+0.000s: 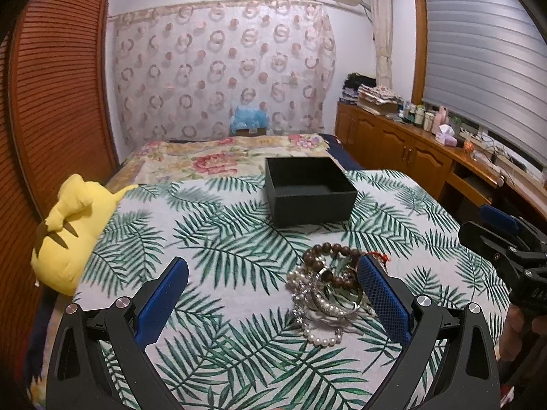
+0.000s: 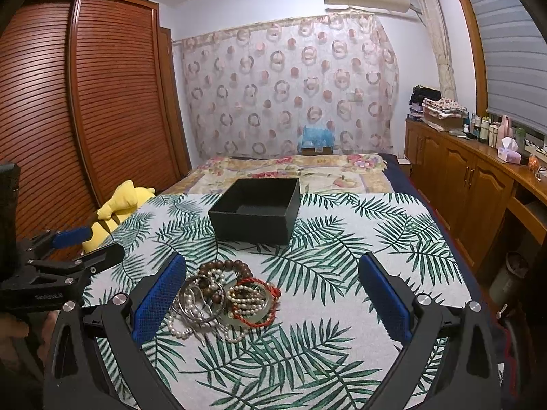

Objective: Organize jewelry

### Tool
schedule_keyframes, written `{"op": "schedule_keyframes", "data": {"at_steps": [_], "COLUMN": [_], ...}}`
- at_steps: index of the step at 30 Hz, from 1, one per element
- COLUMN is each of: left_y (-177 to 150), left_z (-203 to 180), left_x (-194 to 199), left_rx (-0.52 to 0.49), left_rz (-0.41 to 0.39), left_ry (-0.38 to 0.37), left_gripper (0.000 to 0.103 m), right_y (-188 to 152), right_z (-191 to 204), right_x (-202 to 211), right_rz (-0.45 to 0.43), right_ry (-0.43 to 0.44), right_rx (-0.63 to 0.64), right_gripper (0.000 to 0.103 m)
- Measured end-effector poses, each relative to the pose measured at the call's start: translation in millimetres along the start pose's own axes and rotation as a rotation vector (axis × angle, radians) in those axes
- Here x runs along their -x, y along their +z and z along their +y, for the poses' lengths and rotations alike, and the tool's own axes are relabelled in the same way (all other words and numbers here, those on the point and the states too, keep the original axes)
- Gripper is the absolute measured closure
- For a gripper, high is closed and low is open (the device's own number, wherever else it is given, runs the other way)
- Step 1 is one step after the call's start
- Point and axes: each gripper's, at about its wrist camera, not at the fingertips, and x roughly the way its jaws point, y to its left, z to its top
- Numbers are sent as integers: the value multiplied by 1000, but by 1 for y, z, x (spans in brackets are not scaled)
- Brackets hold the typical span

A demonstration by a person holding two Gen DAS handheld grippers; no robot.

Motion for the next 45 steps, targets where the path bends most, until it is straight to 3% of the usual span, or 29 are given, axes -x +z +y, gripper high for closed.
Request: {"op": "schedule_keyframes", "data": {"at_steps": [18,23,26,40,44,45], "left_y": [-23,-28,-30,-31,-32,-31], "left_z": [-32,-44,-48,-66,-68,-67], "left_x": [-46,-64,-72,-87,-88,-88], "left_rx": [-119,-169,-197,-317,-353,-351], "left_rz": [154,208,222,217,203,203], "left_ry": [-135,-164,-156,-104,-85,-88], "left_gripper": [8,21,28,28,45,45], "right_y": [-29,-35,-37,-42,-44,-44], "right_z": [-18,-22,-24,-27,-27,-27], "right_x": [-18,-24,-28,-37,-37,-37], "right_rz": [109,134,144,182,184,185], "right_ry": [46,43,39,43,43,43], "right_rx": [31,37,39,55,57,59], "right_gripper": [14,17,17,25,25,25]}}
